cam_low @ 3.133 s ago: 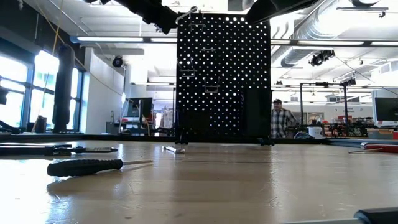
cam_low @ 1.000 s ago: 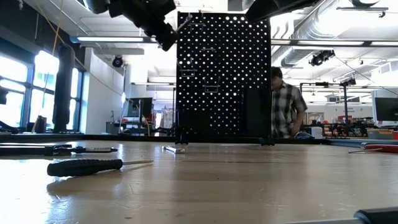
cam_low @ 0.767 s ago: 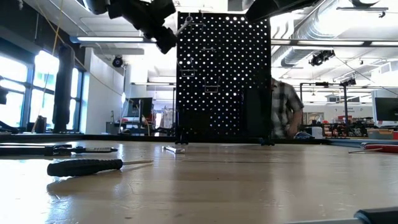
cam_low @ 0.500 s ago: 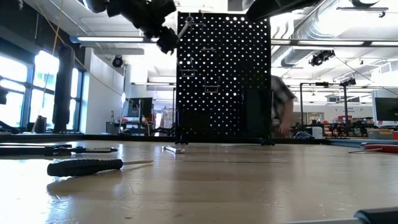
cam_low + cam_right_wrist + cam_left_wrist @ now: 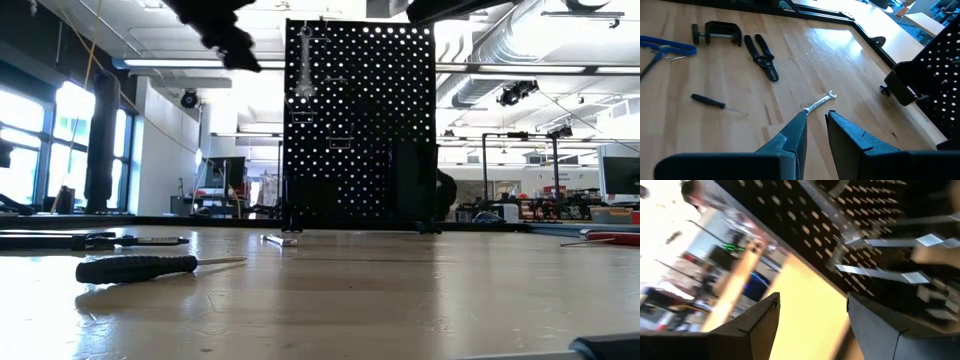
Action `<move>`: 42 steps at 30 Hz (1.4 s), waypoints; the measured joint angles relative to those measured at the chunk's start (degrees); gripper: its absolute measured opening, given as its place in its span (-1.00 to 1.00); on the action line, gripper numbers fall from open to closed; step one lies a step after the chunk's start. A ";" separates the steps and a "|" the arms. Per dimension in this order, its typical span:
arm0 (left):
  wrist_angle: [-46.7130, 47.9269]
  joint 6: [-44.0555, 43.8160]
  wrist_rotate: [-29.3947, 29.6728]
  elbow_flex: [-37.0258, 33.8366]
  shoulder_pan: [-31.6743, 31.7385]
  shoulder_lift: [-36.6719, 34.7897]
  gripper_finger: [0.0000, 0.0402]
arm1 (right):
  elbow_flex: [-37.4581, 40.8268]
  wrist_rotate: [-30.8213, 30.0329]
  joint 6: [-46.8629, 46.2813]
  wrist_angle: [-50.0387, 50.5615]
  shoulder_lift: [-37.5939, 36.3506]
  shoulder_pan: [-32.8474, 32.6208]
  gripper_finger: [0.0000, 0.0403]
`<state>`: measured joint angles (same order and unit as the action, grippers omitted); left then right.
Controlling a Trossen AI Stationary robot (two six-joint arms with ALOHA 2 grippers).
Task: Hang tools onto peg board
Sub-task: Hang the wrench onto the pegboard
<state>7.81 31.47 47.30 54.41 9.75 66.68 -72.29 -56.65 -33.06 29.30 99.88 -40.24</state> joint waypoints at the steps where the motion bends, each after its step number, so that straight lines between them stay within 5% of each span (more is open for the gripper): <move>1: 3.74 -2.27 -0.68 0.00 -0.66 -1.34 0.11 | 0.00 0.13 -0.01 -0.02 0.00 -0.24 -0.65; 9: 29.55 -24.92 -13.28 -1.00 -7.49 -11.09 0.11 | 0.00 3.47 -3.18 -0.80 0.82 -0.82 -0.65; 16: 32.15 -37.92 -17.24 -9.53 -16.99 -16.01 0.10 | 0.00 12.54 -3.19 -8.11 6.21 2.06 -0.65; 29: 3.46 -48.49 -16.85 -31.00 -32.65 -16.33 0.09 | 0.00 18.35 -5.68 -19.79 12.68 8.44 -0.58; 42: -19.09 -49.42 -12.70 -45.51 -39.01 -16.33 0.09 | 0.01 19.65 -10.12 -24.52 19.30 15.96 -0.31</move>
<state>-11.27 -17.95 34.60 8.90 -29.27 50.35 -72.28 -36.99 -43.18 4.78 119.18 -24.28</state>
